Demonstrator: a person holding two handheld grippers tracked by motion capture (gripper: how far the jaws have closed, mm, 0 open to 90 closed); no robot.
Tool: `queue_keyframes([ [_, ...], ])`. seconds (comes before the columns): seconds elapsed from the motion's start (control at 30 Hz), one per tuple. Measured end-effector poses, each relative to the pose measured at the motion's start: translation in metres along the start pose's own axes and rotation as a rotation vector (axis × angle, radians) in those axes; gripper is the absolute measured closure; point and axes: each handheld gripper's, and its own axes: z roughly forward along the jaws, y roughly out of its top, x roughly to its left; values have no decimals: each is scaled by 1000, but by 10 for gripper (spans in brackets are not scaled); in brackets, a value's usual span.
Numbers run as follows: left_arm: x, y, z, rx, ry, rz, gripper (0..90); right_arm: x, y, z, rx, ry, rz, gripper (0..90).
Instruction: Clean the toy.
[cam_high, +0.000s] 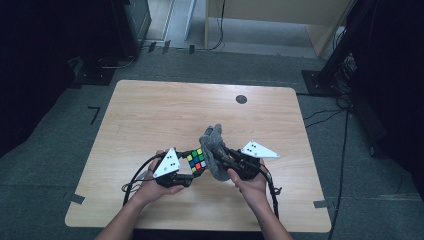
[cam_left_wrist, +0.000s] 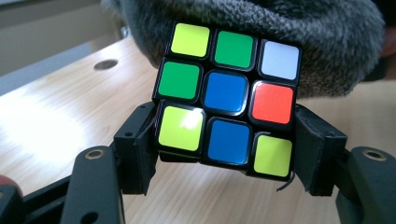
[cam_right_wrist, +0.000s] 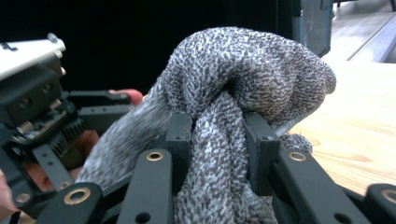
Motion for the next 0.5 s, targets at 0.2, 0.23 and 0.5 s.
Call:
queue_keyframes([
  [0.2, 4, -1, -2, -5, 11, -16, 339, -17, -9, 4, 65, -79, 33, 688],
  [0.23, 4, -1, -1, -3, 16, -15, 339, -18, -9, 3, 68, -94, 37, 688],
  [0.5, 1, -1, 3, 19, 18, 5, 340, 2, 7, -5, -12, -21, -10, 686],
])
